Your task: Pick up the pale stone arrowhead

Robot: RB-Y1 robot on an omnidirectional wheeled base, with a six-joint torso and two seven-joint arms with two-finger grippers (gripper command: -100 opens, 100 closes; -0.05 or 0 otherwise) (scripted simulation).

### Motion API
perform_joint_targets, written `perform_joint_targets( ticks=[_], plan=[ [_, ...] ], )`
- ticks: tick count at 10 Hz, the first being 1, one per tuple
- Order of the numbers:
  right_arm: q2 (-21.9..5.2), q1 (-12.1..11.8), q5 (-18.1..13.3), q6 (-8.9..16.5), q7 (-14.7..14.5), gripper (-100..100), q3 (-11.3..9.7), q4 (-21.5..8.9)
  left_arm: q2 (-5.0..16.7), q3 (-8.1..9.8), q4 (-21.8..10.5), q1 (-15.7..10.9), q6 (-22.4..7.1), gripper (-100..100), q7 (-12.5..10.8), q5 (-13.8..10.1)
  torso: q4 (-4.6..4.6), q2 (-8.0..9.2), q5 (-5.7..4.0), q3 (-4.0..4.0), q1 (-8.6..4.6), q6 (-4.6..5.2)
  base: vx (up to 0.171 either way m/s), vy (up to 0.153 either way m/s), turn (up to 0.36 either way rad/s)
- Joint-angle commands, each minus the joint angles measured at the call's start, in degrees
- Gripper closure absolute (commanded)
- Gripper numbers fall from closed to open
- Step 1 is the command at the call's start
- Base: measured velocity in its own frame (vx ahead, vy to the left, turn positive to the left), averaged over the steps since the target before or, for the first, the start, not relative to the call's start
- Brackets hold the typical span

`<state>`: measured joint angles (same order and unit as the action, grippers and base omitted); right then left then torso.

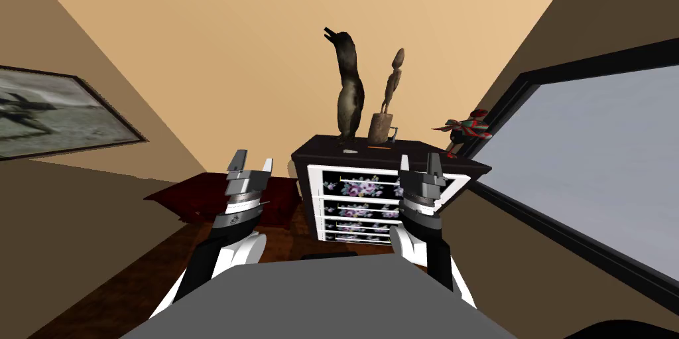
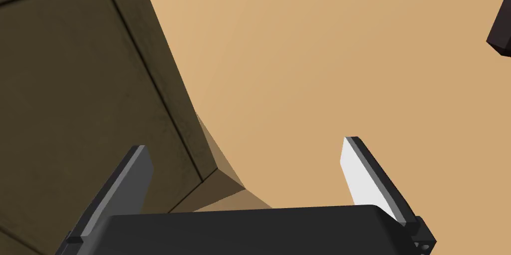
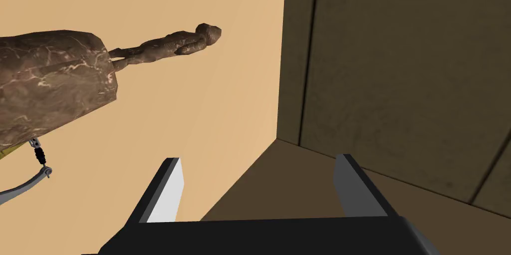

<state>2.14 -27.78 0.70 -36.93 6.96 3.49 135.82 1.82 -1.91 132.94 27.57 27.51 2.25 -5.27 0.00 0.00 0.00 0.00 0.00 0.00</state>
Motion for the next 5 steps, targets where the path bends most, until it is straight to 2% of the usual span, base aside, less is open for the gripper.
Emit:
perform_joint_targets(
  ticks=[1,3,5],
  plan=[
    [-2.09,-0.97,-0.38,-0.32,0.41,-100,0.79,-0.1,0.0,0.0,0.0,0.0,0.0,0,0.0,0.0,0.0,0.0,0.0,0.0,0.0,0.0,-0.008,0.029,0.045],
    [-5.2,-3.25,-1.28,-1.06,1.33,-100,2.67,-0.38,-0.01,-0.01,0.0,0.0,0.0,0,0.0,0.0,0.01,0.04,0.05,0.02,0.23,0.0,-0.014,0.085,0.077],
    [-8.1,-6.67,-2.65,-2.17,2.65,-100,5.56,-0.82,-0.01,-0.01,0.0,0.0,0.0,0,0.0,0.0,0.02,0.09,0.09,0.05,0.42,0.0,-0.01,0.13,0.114]
  ],
)
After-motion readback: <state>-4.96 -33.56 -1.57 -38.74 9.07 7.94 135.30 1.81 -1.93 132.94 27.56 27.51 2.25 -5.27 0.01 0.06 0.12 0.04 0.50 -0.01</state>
